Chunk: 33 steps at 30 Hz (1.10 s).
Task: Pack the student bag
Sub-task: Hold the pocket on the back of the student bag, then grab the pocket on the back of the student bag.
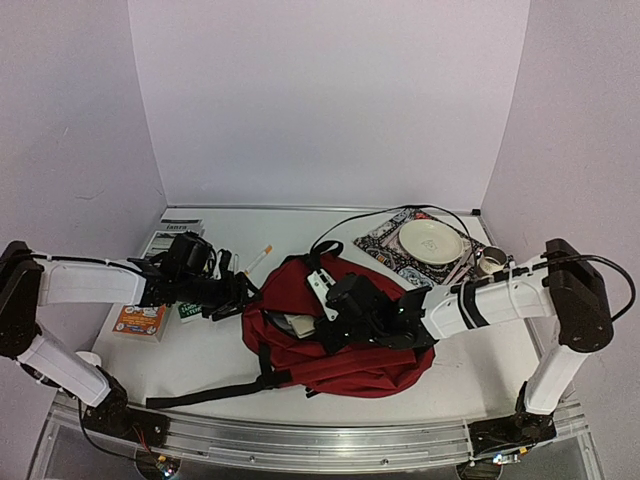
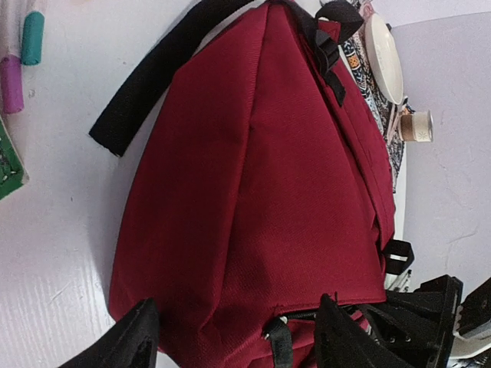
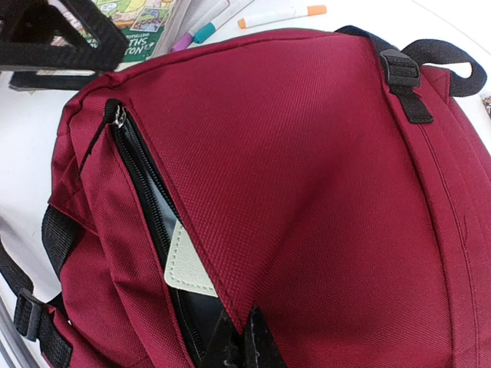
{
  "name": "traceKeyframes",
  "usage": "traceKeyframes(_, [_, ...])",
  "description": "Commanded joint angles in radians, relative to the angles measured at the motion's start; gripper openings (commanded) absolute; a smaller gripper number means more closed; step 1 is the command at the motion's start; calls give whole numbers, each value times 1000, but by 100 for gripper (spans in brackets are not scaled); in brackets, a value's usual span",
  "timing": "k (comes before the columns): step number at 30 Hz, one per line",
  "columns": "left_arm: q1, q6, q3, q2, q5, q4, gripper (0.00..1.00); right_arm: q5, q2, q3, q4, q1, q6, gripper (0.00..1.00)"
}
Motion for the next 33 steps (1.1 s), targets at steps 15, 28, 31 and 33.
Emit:
traceKeyframes(15, [40,-67,-23,-64,213,201,0,-29,-37,82,-58,5,-39,11])
traceKeyframes(28, [41,-164,-30,-166,170,217,0,-91,-57,265,-200,64,26,38])
traceKeyframes(31, [41,-170,-29,-165,170,218,0,-140,-34,290,-179,68,43,37])
traceKeyframes(33, [40,-174,-29,-158,186,221,0,-159,-10,309,-161,68,46,36])
